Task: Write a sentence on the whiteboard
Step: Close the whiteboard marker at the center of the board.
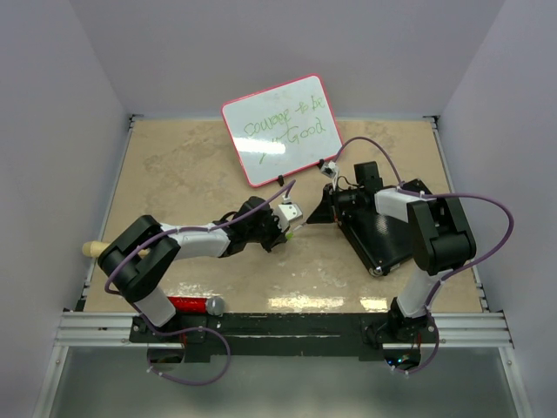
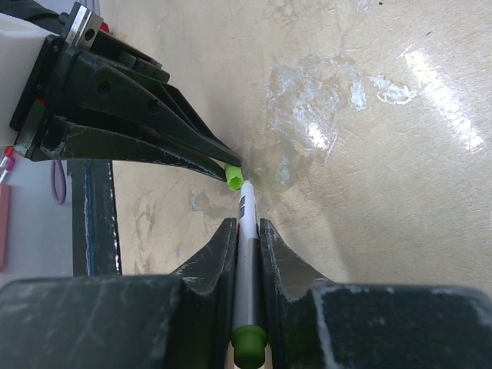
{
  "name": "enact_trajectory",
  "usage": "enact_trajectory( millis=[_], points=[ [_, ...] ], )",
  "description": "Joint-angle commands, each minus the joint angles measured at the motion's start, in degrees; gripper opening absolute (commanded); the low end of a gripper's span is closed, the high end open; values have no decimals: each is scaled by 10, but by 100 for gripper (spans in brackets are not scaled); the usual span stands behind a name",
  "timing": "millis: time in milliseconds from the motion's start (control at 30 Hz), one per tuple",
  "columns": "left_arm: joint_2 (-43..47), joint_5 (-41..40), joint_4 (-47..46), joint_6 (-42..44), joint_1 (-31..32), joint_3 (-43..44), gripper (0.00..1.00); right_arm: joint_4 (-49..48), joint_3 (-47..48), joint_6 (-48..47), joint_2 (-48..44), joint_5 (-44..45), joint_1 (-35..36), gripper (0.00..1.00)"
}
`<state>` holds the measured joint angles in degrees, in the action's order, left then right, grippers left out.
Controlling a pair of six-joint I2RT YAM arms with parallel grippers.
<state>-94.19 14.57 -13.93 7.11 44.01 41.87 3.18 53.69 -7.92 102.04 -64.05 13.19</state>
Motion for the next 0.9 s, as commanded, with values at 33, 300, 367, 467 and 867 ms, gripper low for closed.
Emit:
enact_trajectory(
  millis=[33, 300, 367, 467, 867],
  points=[
    [-3, 7, -30, 7, 1, 1, 0, -5, 19, -4, -8, -21, 3, 0],
    [-12, 2, -19, 6, 1, 10, 0, -5, 19, -6, -11, -27, 6, 0],
    [-13, 0, -17, 5, 1, 13, 0, -4, 19, -6, -11, -27, 6, 0],
    [-12, -1, -21, 4, 1, 13, 0, -3, 19, -7, -11, -26, 6, 0],
    [-13, -7, -24, 2, 1, 8, 0, -2, 19, -4, -7, 2, 6, 0]
  ],
)
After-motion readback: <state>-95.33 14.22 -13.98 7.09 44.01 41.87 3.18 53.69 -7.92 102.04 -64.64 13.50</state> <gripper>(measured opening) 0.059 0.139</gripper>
